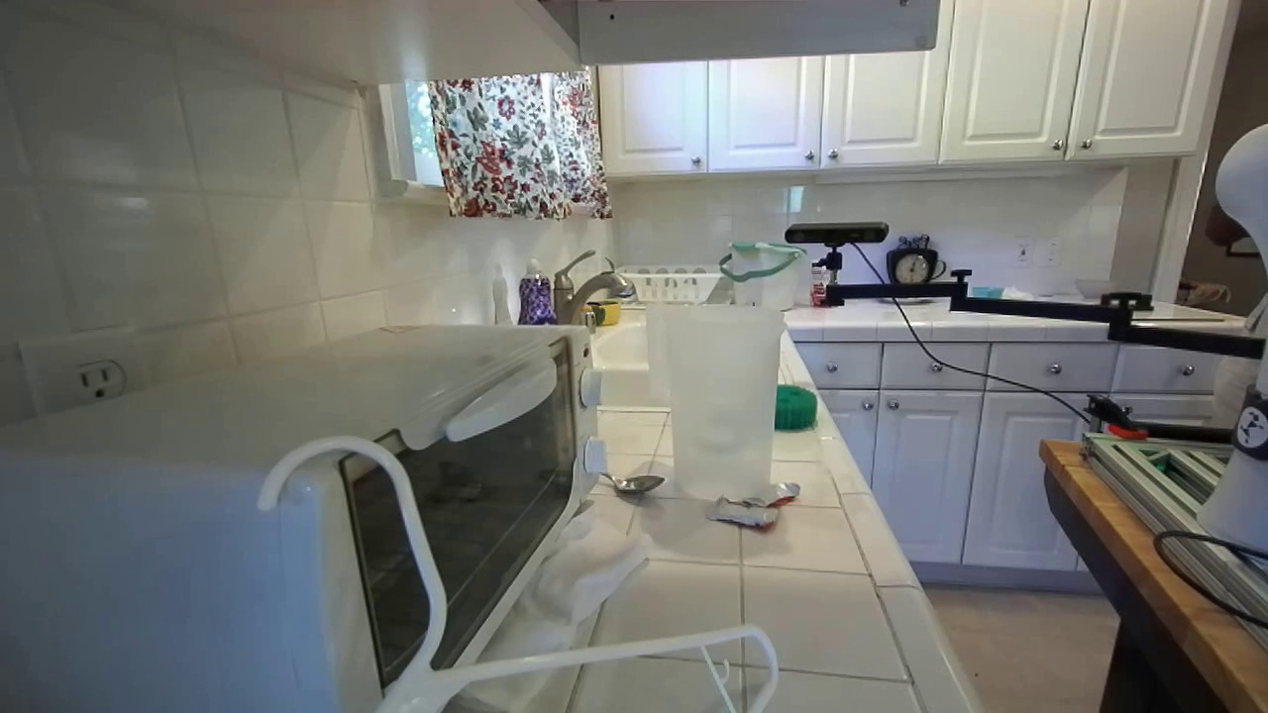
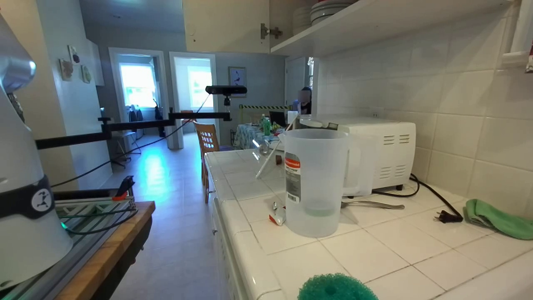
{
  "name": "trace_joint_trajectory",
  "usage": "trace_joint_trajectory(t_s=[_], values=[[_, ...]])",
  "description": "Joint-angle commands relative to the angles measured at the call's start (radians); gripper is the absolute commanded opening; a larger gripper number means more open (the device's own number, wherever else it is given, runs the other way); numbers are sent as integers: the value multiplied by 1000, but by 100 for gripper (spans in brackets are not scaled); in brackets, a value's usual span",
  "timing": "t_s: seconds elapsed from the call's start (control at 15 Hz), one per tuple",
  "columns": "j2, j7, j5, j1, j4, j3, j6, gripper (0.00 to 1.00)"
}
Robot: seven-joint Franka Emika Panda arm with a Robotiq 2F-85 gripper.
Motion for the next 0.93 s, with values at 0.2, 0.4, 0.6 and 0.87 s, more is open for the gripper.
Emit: trace_joint_trajectory(t_s=[0.2, 0.4, 0.6, 0.87], values=[[54, 54, -38, -71, 67, 28, -62, 100], [103, 64, -31, -81, 133, 33, -98, 100], [158, 87, -28, -79, 200, 50, -137, 100], [222, 112, -38, -75, 273, 76, -178, 100]])
